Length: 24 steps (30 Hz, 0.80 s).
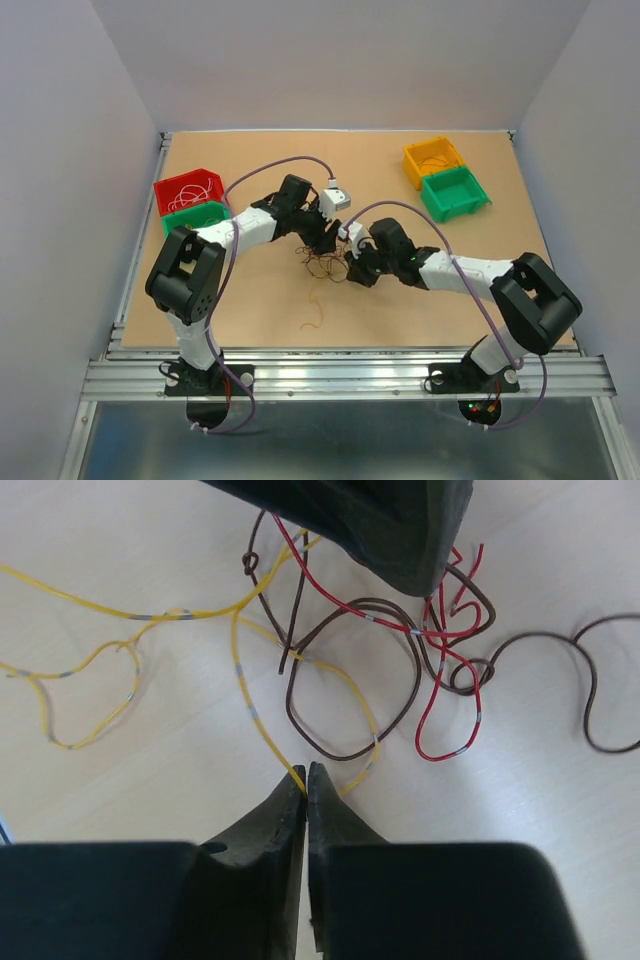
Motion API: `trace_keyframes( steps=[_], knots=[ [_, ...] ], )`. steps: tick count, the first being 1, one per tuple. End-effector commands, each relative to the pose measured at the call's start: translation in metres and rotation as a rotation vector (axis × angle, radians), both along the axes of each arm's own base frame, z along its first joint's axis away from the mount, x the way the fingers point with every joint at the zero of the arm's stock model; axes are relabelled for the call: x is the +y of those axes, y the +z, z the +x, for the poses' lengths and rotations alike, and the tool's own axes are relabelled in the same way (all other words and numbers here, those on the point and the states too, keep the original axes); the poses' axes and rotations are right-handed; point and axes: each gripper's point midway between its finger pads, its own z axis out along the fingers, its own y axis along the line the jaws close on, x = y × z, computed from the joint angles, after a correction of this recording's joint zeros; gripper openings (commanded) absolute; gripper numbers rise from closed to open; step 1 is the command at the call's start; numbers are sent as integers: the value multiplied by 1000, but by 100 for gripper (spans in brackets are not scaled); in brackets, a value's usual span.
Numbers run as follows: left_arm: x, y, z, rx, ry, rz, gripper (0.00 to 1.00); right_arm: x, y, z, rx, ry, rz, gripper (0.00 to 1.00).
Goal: Untangle the cables
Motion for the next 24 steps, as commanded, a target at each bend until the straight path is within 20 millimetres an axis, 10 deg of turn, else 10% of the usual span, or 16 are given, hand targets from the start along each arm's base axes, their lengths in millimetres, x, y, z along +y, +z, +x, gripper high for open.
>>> trace_keyframes(
  steps=[1,16,24],
  knots=[
    [-12,22,5,-59,-28,-23,69,19,53,10,-146,47,108,1],
    [-16,23,-4,-29,-82,-44,60,17,74,-6,-178,82,191,1],
    [-13,22,11,-53,-18,-30,6,12,89,-14,-215,84,234,1]
  ],
)
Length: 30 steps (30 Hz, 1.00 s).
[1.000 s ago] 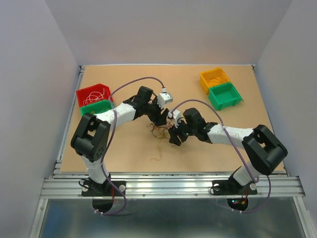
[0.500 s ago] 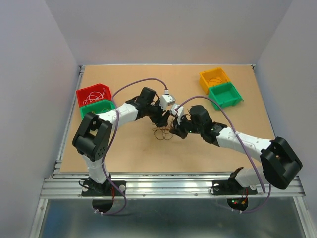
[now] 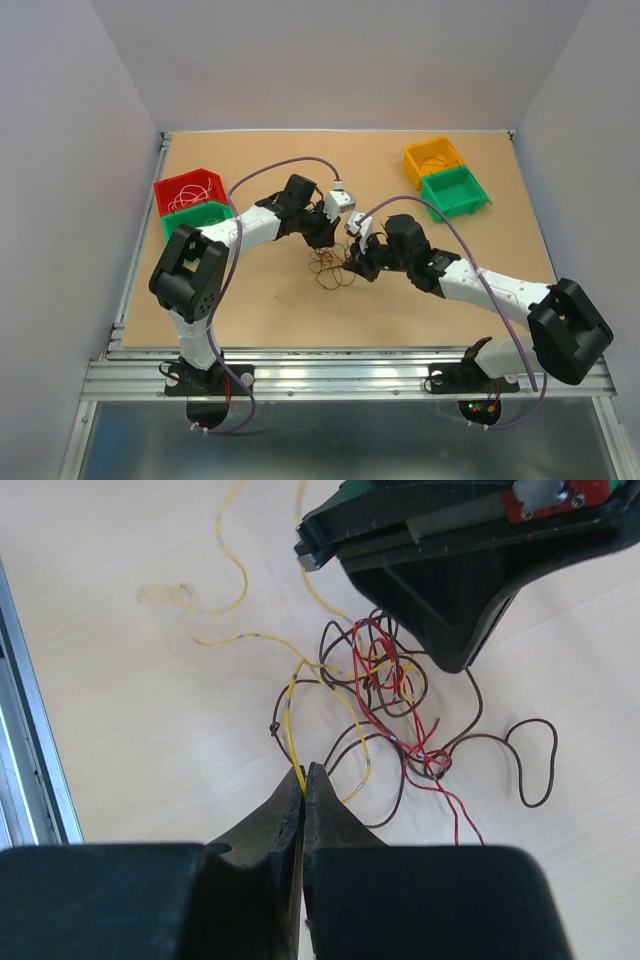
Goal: Untangle the cables
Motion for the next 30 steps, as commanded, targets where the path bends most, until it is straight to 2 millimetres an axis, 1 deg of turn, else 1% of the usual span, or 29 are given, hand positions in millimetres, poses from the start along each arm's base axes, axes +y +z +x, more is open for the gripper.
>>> trace_keyframes(
  steps=[1,2,3,4,5,6,7,8,9,10,11,12,13,14,15,16,17,18,19,20,22,23,25,26,28,29,30],
  knots=[
    [-1,26,22,-66,70,-45,3,0,20,-13,-58,30,77,1],
    [4,36,29,-91,104,-62,0,-1,40,-16,-103,36,125,1],
    [16,41,43,-110,163,-71,0,-2,45,-21,-114,47,145,1],
    [25,47,53,-130,200,-94,0,-4,48,-29,-114,64,169,1],
    [30,56,60,-130,249,-128,0,-7,68,-36,-160,74,220,1],
    [48,63,76,-151,315,-151,0,-10,78,-40,-186,75,250,1],
    [56,69,82,-141,367,-175,0,-15,76,-45,-179,57,269,1],
    [66,73,91,-156,419,-181,0,-23,105,-50,-256,43,344,1],
    [76,78,98,-167,461,-196,0,-28,115,-52,-279,19,376,0],
    [93,82,109,-194,519,-218,0,-38,121,-47,-289,-61,406,1],
    [106,97,115,-229,569,-247,0,-47,124,-47,-310,-107,429,1],
    [125,102,123,-248,653,-287,0,-65,145,-46,-334,-211,509,1],
    [126,110,122,-270,666,-316,0,-71,154,-53,-343,-212,552,1],
    [146,129,124,-327,715,-343,0,-87,163,-45,-362,-326,590,1],
    [155,136,125,-329,770,-377,0,-98,162,-43,-359,-386,611,1],
    [168,149,122,-377,800,-406,0,-122,178,-42,-374,-502,688,1],
    [173,154,121,-395,825,-417,0,-135,187,-43,-386,-555,734,0],
    [179,159,121,-422,856,-422,0,-145,186,-44,-369,-606,747,1],
    [183,160,119,-436,871,-432,0,-165,200,-49,-370,-674,827,0],
    [185,168,116,-458,878,-444,0,-171,200,-52,-360,-692,836,0],
    [188,169,115,-474,896,-446,0,-184,211,-59,-359,-722,893,1],
    [189,171,115,-479,899,-447,0,-193,216,-61,-369,-754,920,0],
    [193,172,116,-492,920,-445,0,-200,219,-57,-378,-795,909,0],
    [193,172,116,-500,917,-443,0,-205,226,-52,-382,-842,898,1],
    [187,173,113,-499,871,-450,0,-204,228,-42,-382,-877,854,0],
    [181,170,111,-489,835,-451,0,-204,239,-41,-387,-881,857,0],
    [174,171,107,-482,787,-464,0,-190,229,-28,-359,-879,786,1]
  ],
)
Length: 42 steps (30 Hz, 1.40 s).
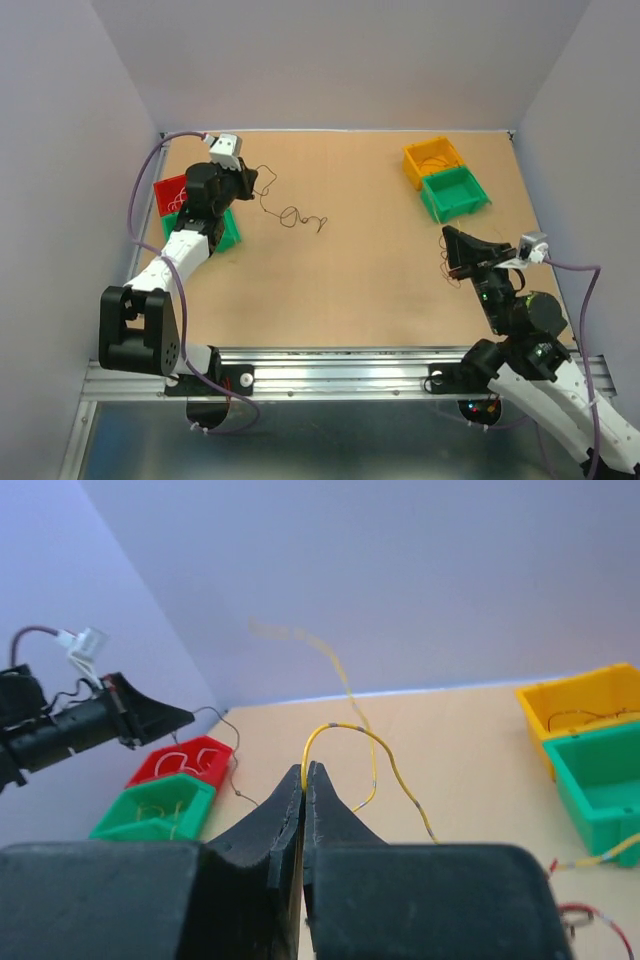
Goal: Untangle the cables
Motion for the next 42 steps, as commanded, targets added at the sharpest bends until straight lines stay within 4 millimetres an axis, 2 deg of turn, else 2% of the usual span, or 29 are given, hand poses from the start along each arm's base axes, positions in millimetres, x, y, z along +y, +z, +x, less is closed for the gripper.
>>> trace_keyframes(
  steps=[1,2,3,4,6,7,10,11,12,13,14,15,18,19,20,22,24,25,27,28,29,31,32,34,35,36,40,41,42],
  knots=[
    [-15,21,-9,-85,-98,-15,0,4,23,18,54,-50,-27,1],
    [-22,22,-13,-92,-137,-21,0,14,17,26,81,-39,-64,1],
    [-24,23,-15,-102,-153,-21,0,29,2,39,136,-24,-122,1],
    [-26,25,-18,-108,-165,-23,0,42,-7,43,160,16,-160,1],
    [-31,32,-24,-131,-194,-20,0,61,-19,48,192,78,-216,4],
    [-33,36,-28,-143,-205,-16,0,80,-37,52,229,147,-275,8],
    [-41,38,-37,-162,-247,-1,0,106,-63,54,276,252,-355,12],
    [-45,41,-41,-175,-255,3,0,112,-70,54,286,281,-379,20],
    [-47,43,-43,-181,-258,4,0,118,-75,53,287,314,-405,32],
    [-49,44,-46,-186,-265,3,0,125,-80,49,285,360,-429,49],
    [-50,47,-48,-209,-275,25,0,136,-89,49,289,413,-474,75],
    [-54,48,-51,-216,-285,28,0,139,-89,51,289,420,-481,81],
    [-59,53,-59,-242,-312,39,0,152,-84,63,258,433,-497,91],
    [-62,56,-63,-249,-322,36,0,161,-73,63,195,470,-505,94],
    [-63,60,-65,-260,-328,34,0,168,-73,63,168,495,-520,94],
    [-64,62,-70,-266,-340,29,0,182,-85,67,128,543,-553,94],
    [-65,69,-75,-281,-352,20,0,193,-84,71,1,563,-569,88],
    [-65,71,-77,-283,-355,18,0,200,-97,76,-7,577,-586,88],
    [-70,78,-86,-295,-393,11,0,212,-81,82,-101,582,-564,87],
    [-71,81,-88,-292,-404,11,0,220,-96,91,-74,594,-585,85],
    [-74,86,-95,-300,-433,9,0,228,-83,95,-111,607,-577,82],
    [-76,90,-101,-298,-456,8,0,237,-87,101,-126,626,-586,82],
    [-77,99,-107,-318,-472,9,0,246,-95,104,-137,650,-588,82],
    [-78,104,-113,-329,-488,10,0,257,-99,106,-162,686,-587,82],
    [-78,112,-119,-350,-495,11,0,267,-112,109,-156,731,-593,82],
    [-79,114,-122,-357,-507,12,0,273,-108,111,-186,738,-578,82],
    [-80,121,-134,-378,-534,11,0,291,-122,126,-195,750,-539,81],
    [-79,123,-136,-386,-537,12,0,296,-114,131,-221,739,-520,80],
    [-80,124,-137,-387,-540,10,0,300,-128,136,-199,744,-524,80]
  ],
)
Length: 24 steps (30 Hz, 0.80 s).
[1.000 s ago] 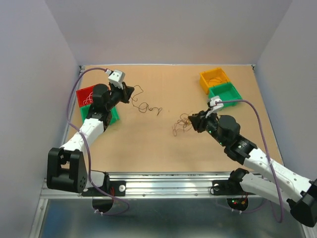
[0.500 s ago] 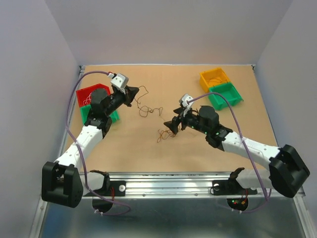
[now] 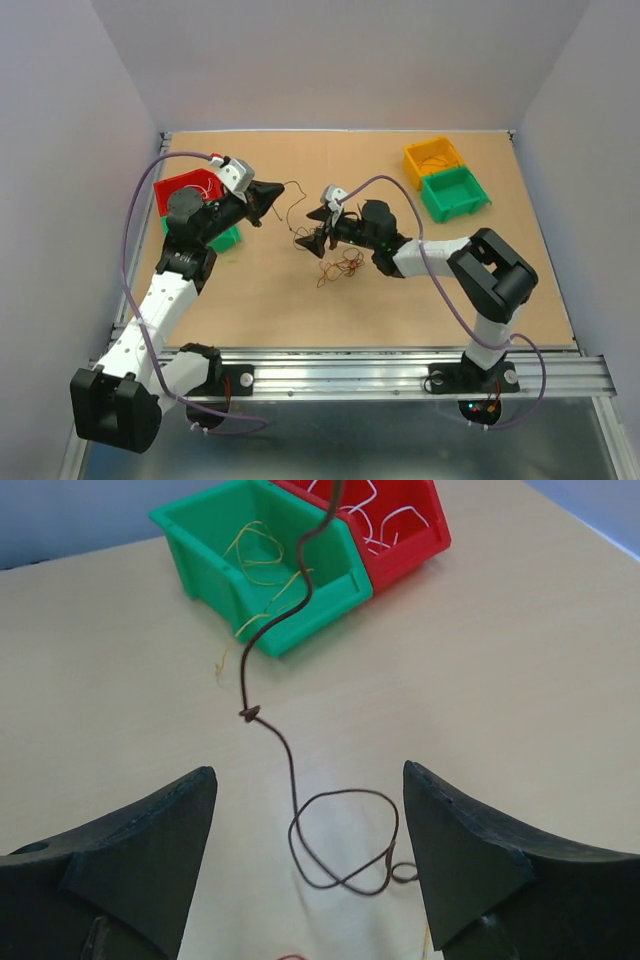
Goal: Untangle the cables
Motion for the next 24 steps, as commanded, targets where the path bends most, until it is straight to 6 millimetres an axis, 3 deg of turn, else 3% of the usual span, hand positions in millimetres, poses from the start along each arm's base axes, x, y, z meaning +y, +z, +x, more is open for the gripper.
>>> trace_keyframes(
  steps=[1,4,7,10,12,13,17,20,24],
  knots=[
    [-5,36,-16,-98,-58,-11,0,25,48,11,-140,47,148,79],
    [-5,34,-16,-89,-58,-11,0,36,40,18,-126,69,156,77],
    [-7,32,-15,-78,-66,-10,0,45,45,19,-129,93,184,65],
    [-6,29,-10,-63,-54,-8,0,50,43,20,-101,102,195,25],
    [-2,27,-1,-30,-11,-21,0,50,47,10,-94,142,204,1],
    [7,27,10,-23,49,-25,0,47,42,4,-81,157,197,1],
    [27,7,45,75,159,-49,0,34,72,-24,-106,217,249,0],
    [41,-2,64,102,236,-52,0,25,88,-34,-108,216,282,1],
    [56,-28,93,161,326,-39,0,10,117,-48,-126,203,333,1]
  ],
)
